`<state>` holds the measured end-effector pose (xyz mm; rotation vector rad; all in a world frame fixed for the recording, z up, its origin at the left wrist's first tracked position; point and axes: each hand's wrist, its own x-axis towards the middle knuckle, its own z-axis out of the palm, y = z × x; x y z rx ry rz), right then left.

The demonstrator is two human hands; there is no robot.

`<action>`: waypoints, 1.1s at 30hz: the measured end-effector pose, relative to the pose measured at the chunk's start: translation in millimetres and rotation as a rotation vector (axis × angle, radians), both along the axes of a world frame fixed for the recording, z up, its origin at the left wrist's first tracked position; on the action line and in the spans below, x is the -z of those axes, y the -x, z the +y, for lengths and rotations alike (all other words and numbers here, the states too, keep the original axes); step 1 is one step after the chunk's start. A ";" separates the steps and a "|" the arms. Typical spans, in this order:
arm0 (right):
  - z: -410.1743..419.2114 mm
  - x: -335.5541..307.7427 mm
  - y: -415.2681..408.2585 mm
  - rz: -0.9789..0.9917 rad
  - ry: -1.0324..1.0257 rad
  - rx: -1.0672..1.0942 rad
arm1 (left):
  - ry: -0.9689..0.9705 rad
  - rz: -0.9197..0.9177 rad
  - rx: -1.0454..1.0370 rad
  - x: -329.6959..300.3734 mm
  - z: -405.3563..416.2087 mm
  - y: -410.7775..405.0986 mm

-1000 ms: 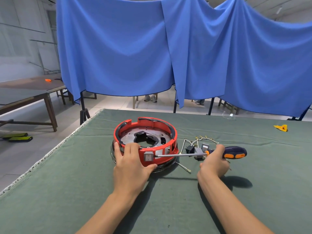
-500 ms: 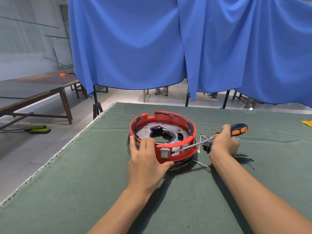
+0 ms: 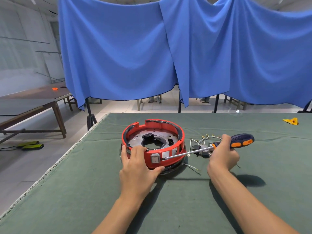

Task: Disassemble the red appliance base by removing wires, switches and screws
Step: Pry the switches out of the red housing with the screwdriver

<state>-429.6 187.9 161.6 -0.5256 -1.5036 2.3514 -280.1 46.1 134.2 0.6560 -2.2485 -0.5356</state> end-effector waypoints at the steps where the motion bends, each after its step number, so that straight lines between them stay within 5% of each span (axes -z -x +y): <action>1: 0.4 2.2 -1.6 -0.001 0.016 0.002 | 0.002 0.000 -0.002 0.0 0.0 0.2; 13: -9.5 5.8 7.9 -0.064 0.071 -0.004 | -0.001 -0.019 0.038 -0.6 -0.8 1.0; 28: -39.2 -18.2 26.8 -0.015 -0.190 -0.154 | 0.036 -0.080 0.053 -4.1 -2.6 -1.2; 33: -17.8 -17.2 17.3 0.022 -0.100 -0.074 | 0.051 -0.101 0.034 -4.1 -2.2 -2.2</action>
